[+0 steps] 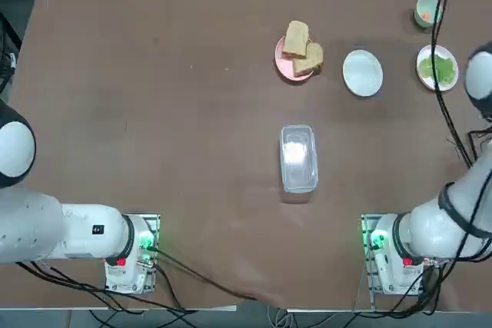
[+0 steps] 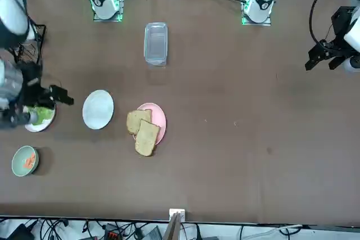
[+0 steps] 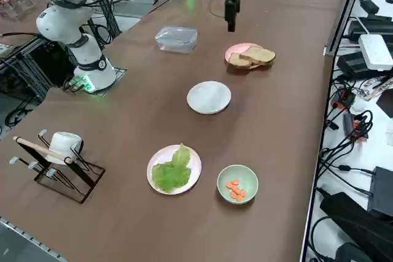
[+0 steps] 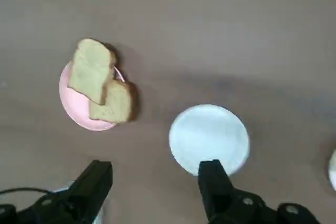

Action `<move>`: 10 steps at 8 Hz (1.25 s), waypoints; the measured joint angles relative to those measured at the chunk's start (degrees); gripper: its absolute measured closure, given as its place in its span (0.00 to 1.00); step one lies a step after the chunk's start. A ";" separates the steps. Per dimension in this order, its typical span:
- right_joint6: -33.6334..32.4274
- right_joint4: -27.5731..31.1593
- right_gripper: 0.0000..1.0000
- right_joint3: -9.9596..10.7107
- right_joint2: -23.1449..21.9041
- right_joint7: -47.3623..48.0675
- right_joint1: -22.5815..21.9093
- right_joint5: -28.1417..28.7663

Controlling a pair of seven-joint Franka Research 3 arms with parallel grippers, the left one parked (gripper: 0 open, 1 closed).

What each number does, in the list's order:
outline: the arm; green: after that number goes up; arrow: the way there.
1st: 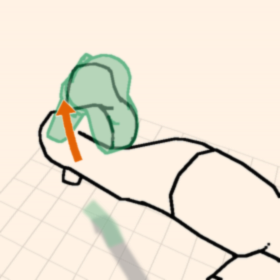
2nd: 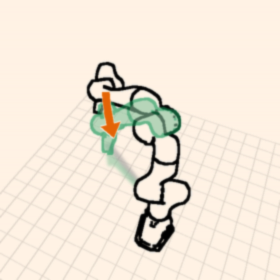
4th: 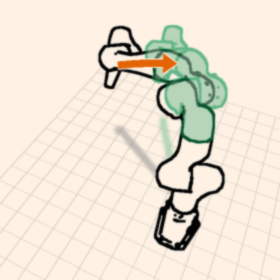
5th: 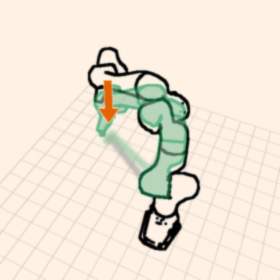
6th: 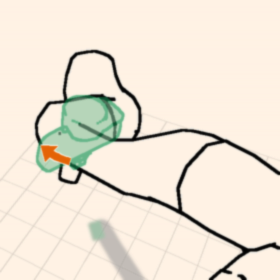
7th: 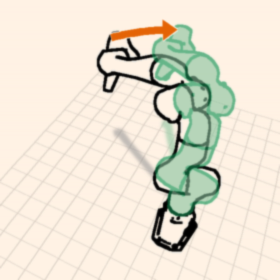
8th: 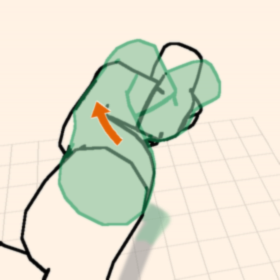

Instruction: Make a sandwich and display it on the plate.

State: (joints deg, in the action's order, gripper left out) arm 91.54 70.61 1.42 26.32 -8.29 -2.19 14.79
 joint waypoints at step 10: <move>3.97 -3.30 0.00 -1.00 17.48 -25.13 1.18 23.45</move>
State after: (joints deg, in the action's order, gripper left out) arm 95.50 67.30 0.42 43.80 -33.41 -1.01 38.24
